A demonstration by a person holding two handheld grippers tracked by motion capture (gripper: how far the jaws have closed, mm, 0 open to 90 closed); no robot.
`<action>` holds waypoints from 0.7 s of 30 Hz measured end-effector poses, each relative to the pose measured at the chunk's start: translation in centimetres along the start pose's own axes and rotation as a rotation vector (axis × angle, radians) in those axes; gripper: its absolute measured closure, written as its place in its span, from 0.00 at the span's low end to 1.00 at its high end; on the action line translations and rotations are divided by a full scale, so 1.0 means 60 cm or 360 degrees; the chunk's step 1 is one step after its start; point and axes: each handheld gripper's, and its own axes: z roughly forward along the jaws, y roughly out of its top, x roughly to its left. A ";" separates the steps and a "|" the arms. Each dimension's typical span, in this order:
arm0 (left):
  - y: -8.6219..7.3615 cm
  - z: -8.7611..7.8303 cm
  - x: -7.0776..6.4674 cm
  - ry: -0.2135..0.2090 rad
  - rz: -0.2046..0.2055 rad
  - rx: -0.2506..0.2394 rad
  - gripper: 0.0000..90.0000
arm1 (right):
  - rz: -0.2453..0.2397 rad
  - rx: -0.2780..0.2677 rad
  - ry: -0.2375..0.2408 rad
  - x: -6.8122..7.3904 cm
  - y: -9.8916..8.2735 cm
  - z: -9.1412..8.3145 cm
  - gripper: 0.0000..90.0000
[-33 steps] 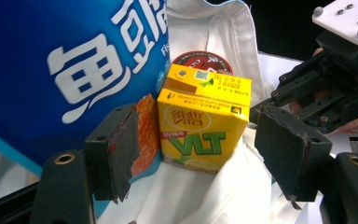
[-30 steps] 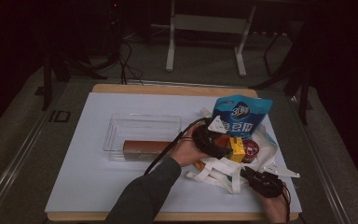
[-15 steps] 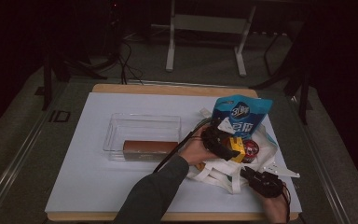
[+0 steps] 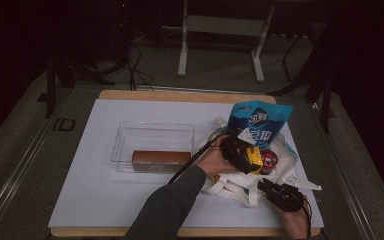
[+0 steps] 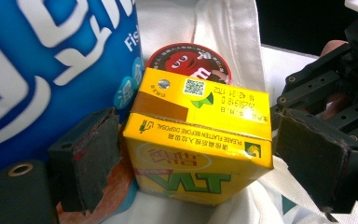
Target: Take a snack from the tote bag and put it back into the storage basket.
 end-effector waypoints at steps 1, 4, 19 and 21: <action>-0.001 0.003 0.001 -0.0010 0.0003 -0.0001 0.16 | 0.0000 0.0000 0.0000 0.000 0.000 0.000 0.82; -0.004 0.009 0.001 -0.0027 0.0020 0.0005 0.16 | -0.0001 0.0000 0.0000 0.000 0.000 0.000 0.82; -0.008 0.022 -0.002 0.0028 0.0081 0.0037 0.27 | 0.0002 0.0001 0.0002 0.000 0.000 0.000 0.81; -0.008 0.023 -0.005 0.0044 0.0106 0.0052 0.27 | 0.0000 0.0000 0.0002 0.000 0.000 0.000 0.81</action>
